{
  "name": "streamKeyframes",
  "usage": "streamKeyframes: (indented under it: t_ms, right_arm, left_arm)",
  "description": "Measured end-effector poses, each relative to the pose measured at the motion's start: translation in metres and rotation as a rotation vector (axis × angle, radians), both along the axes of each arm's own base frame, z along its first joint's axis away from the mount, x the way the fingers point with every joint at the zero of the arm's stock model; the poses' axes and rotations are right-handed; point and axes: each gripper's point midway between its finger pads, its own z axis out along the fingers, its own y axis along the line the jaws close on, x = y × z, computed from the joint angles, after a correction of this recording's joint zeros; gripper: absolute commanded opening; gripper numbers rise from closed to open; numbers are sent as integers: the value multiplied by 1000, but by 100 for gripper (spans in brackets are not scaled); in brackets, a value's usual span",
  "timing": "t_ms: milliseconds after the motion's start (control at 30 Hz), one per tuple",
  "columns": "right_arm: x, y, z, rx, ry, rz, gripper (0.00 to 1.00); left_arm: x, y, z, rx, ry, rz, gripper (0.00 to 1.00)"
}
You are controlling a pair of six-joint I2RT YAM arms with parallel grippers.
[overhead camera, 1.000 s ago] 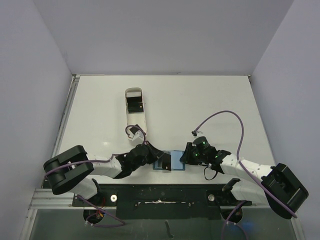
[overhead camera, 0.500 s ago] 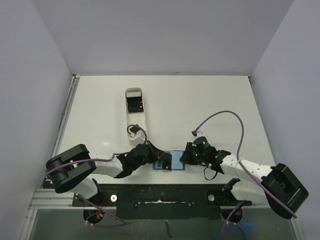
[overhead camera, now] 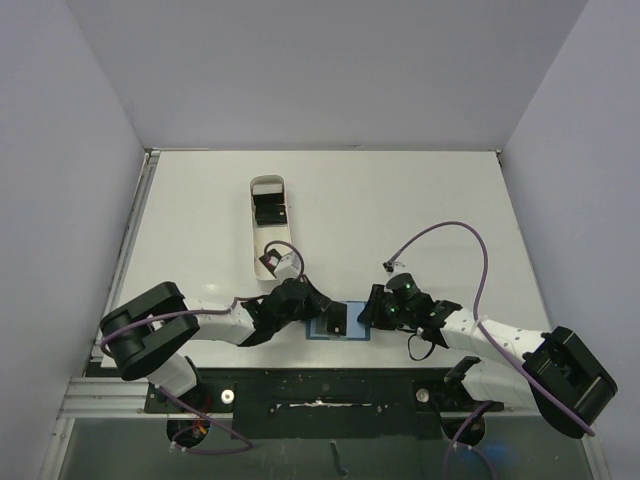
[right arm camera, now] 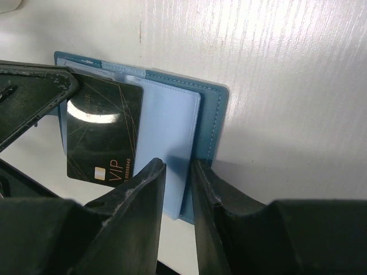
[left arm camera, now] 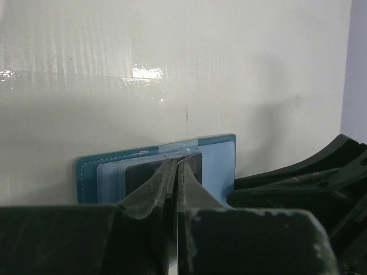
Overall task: Put the credit cards into the card holder
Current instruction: Insert the credit card into the card holder.
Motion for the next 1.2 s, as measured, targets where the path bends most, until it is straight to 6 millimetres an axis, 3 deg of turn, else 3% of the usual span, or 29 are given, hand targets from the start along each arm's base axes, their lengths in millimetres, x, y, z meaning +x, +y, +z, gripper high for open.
streamKeyframes:
  t_ms: [367, 1200]
  right_arm:
    - [-1, -1, 1, 2, -3, -1, 28]
    - [-2, -2, 1, 1, -3, -2, 27]
  left_arm:
    - [-3, 5, -10, 58, 32, 5, 0]
    - [-5, 15, -7, 91, 38, 18, 0]
